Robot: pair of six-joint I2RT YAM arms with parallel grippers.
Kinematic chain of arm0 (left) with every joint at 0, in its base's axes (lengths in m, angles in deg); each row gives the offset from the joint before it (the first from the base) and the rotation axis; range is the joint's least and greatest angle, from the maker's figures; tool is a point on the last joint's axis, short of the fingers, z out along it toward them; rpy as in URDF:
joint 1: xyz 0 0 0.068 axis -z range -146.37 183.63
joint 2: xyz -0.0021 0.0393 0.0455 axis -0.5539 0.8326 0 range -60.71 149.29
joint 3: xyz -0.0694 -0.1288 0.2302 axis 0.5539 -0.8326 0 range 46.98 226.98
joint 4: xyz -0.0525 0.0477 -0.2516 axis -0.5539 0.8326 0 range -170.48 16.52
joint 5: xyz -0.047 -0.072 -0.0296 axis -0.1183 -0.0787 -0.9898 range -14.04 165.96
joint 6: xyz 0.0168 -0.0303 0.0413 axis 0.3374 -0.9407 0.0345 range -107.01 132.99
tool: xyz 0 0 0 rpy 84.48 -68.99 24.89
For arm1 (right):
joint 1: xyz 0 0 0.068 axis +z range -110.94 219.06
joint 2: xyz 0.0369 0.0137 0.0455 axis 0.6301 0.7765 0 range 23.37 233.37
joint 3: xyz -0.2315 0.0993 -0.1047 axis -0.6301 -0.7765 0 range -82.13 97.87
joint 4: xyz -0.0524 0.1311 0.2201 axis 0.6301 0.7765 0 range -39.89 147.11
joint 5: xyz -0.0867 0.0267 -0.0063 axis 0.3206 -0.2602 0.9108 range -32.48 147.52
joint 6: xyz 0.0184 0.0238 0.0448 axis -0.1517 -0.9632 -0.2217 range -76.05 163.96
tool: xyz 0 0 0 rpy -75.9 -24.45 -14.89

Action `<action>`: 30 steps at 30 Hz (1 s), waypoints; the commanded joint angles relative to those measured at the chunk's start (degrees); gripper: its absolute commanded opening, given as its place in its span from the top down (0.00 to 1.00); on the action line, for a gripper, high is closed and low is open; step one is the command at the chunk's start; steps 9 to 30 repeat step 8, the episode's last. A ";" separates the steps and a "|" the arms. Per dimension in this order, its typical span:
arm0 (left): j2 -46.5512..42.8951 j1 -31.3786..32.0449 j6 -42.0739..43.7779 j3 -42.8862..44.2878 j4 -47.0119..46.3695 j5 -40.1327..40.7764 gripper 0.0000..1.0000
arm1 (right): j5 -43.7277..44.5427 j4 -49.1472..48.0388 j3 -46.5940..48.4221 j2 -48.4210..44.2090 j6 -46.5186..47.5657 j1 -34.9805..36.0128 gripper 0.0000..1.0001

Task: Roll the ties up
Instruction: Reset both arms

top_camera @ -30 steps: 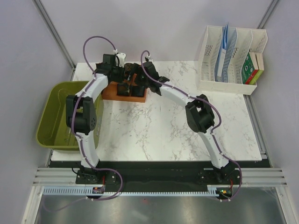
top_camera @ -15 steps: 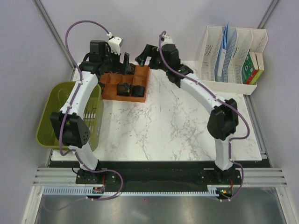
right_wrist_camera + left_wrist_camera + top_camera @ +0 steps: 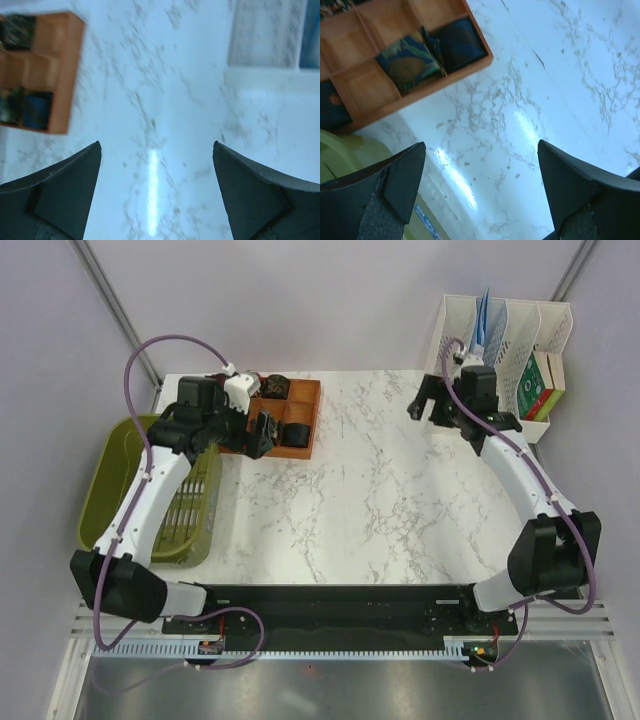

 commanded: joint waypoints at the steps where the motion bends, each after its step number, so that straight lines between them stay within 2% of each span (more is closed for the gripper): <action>1: -7.95 -0.28 0.90 -9.07 1.77 -0.35 0.00 | -3.90 6.76 -10.19 -7.51 7.06 -2.49 0.02; 5: -12.52 -0.19 -0.15 -16.81 1.95 -0.44 0.00 | -3.47 7.73 -18.36 -15.67 9.35 -2.93 0.02; 7: -14.80 -0.19 -0.16 -18.05 1.86 -0.45 0.00 | -4.52 8.17 -19.17 -17.97 9.44 -2.85 0.02; 30: -15.34 -0.28 0.10 -18.06 1.86 -0.36 0.00 | -5.22 8.09 -19.08 -18.24 9.53 -2.93 0.02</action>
